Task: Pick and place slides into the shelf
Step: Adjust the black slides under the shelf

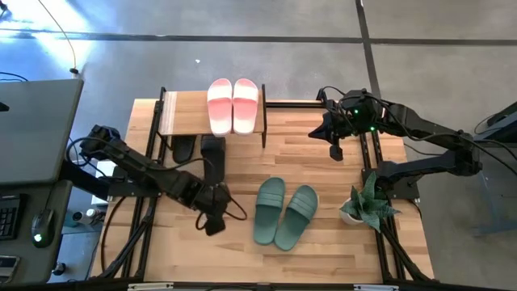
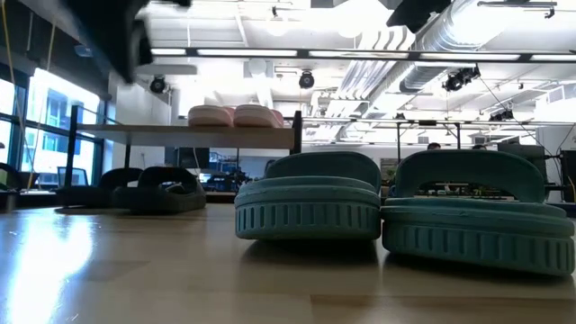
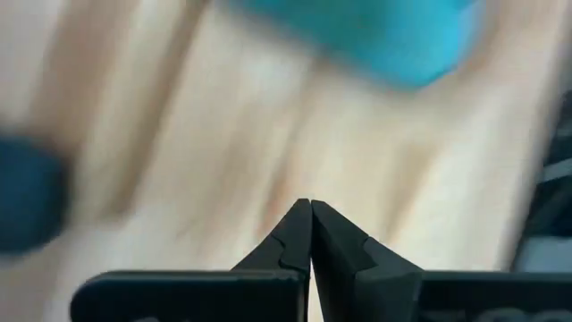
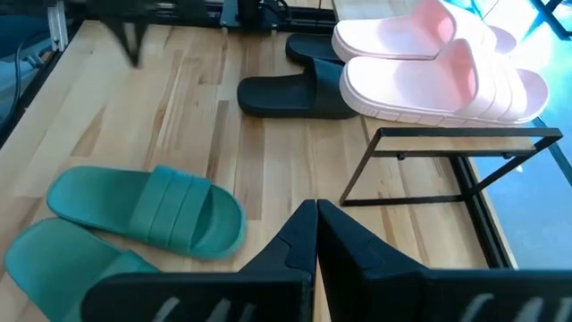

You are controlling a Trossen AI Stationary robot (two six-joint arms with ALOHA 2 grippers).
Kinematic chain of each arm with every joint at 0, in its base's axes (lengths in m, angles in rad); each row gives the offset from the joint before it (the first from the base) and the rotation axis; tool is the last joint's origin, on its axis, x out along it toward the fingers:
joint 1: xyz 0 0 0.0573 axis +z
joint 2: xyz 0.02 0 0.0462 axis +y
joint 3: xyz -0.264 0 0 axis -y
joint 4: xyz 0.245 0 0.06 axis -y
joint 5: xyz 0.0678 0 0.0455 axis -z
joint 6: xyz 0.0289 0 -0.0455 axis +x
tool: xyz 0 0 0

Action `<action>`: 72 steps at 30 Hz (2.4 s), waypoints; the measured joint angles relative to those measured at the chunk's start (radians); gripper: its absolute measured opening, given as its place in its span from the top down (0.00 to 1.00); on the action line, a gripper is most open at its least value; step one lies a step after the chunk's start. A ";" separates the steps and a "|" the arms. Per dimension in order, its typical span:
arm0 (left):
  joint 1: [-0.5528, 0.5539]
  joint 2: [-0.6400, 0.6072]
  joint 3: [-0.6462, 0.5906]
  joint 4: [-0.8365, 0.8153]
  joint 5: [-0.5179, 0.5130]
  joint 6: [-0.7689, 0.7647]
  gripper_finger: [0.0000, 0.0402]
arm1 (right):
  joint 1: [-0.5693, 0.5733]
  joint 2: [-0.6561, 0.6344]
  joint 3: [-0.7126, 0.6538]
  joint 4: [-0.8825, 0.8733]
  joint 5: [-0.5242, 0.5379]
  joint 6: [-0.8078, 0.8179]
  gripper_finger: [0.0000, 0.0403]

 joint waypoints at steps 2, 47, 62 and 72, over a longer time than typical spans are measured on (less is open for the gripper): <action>-0.004 0.000 -0.002 0.102 -0.005 0.000 1.00 | 0.000 0.000 0.000 0.000 -0.001 -0.007 1.00; 0.481 0.319 -0.037 -0.201 -0.190 0.188 1.00 | 0.000 0.000 0.000 0.010 0.004 0.029 1.00; 0.601 0.319 -0.037 -0.223 -0.215 0.217 1.00 | 0.000 0.000 0.000 0.005 0.006 0.029 1.00; 0.600 0.319 -0.037 -0.232 -0.199 0.221 1.00 | 0.000 0.000 0.000 0.001 0.006 0.026 1.00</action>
